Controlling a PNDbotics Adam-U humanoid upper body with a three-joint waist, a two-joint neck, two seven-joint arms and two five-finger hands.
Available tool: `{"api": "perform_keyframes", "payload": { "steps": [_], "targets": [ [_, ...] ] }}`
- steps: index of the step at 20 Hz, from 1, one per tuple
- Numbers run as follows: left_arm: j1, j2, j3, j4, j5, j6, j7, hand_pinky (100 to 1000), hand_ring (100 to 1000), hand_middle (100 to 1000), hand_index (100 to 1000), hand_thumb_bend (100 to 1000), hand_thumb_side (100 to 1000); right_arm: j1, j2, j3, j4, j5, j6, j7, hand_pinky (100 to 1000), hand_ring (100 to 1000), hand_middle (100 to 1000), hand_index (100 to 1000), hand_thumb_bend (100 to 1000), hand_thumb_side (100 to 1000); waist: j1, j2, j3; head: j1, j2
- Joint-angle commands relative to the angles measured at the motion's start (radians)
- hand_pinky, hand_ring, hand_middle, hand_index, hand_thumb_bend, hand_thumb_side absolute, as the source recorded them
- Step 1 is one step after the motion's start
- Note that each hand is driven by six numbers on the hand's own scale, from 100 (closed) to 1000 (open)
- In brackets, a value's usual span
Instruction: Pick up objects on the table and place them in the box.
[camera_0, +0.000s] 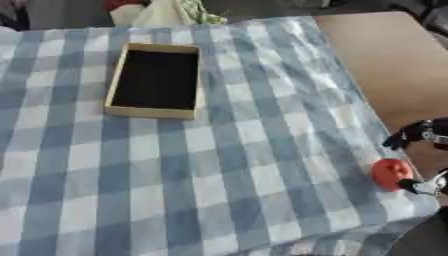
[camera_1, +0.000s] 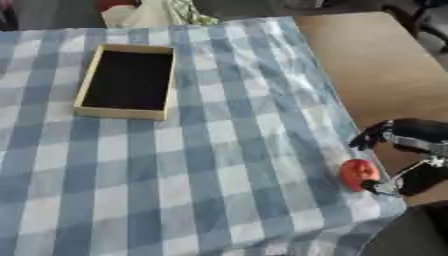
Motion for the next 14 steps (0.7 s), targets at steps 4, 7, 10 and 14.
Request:
{"api": "perform_keyframes", "payload": {
  "steps": [4,7,10,14],
  "targets": [
    [-0.018,0.018,0.004,-0.014,0.001,0.0,-0.004,785,784,730,828,570,703,-0.004,-0.012,-0.003,0.019,0.043,-0.006,-0.02,803,755,705,868,381,416,0.003,-0.008,0.001,-0.002,-0.006],
    [-0.018,0.016,0.004,-0.014,0.002,-0.001,-0.005,784,784,729,828,569,703,-0.004,-0.006,-0.003,0.03,0.069,-0.004,-0.027,794,741,699,867,394,400,0.005,-0.007,0.002,-0.003,-0.007],
    [-0.018,0.015,0.004,-0.014,0.003,-0.001,-0.006,784,783,728,828,568,704,-0.007,0.001,-0.003,0.039,0.093,-0.001,-0.042,770,710,685,864,401,387,0.006,-0.006,0.003,-0.004,-0.008],
    [-0.019,0.012,0.003,-0.014,0.004,-0.001,-0.008,783,782,727,828,568,704,-0.007,0.009,-0.001,0.056,0.12,0.003,-0.055,755,694,680,861,414,371,0.008,-0.004,0.004,-0.005,-0.01]
  ]
}}
